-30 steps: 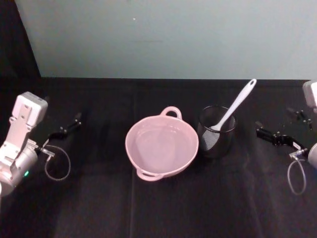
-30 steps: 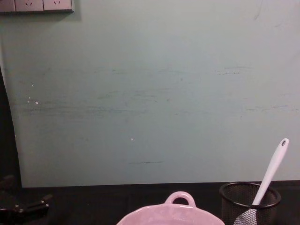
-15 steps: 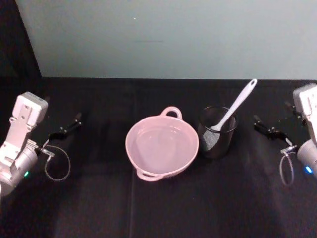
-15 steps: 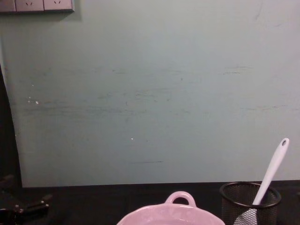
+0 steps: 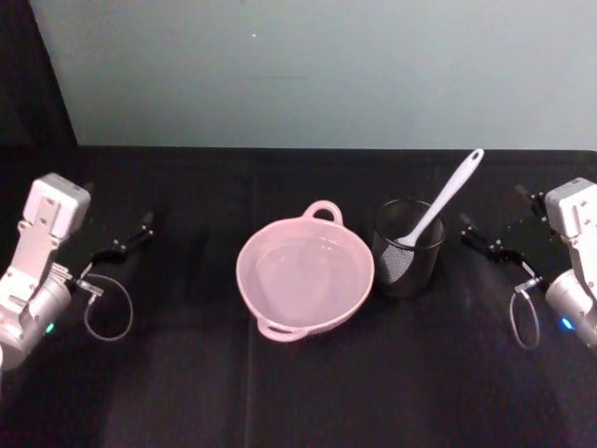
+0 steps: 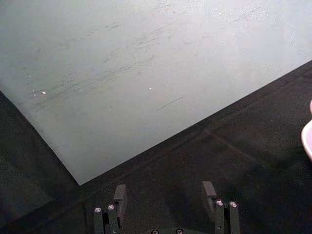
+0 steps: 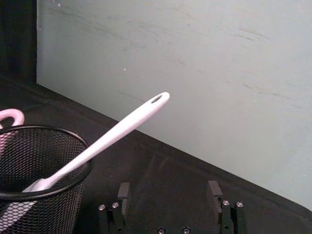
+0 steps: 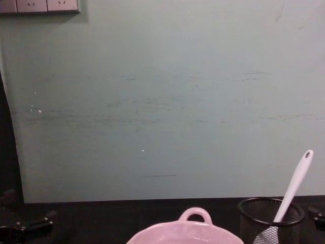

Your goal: Use the one hand to pick up the spoon and stir the clear water in the bowl.

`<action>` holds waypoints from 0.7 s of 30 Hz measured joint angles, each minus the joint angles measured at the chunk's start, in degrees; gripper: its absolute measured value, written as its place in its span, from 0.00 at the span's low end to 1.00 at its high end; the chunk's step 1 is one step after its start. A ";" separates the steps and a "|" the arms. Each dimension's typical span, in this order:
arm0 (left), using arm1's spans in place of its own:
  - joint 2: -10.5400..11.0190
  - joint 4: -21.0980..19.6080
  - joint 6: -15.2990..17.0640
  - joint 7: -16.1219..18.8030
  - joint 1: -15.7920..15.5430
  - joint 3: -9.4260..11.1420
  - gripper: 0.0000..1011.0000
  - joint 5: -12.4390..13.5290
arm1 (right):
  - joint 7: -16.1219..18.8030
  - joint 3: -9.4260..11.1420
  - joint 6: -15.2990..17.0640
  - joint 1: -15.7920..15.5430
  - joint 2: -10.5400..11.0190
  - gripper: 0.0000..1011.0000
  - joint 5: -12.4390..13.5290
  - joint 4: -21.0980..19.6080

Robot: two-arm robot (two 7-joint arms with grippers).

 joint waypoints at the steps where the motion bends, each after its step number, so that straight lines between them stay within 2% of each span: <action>1: 0.00 0.00 0.00 0.00 0.00 0.00 1.00 0.00 | -0.01 0.01 0.00 0.00 -0.01 0.99 -0.03 0.01; 21: 0.00 0.00 0.00 0.00 0.00 0.00 1.00 0.00 | 0.01 0.04 0.04 -0.08 0.12 0.99 0.33 -0.17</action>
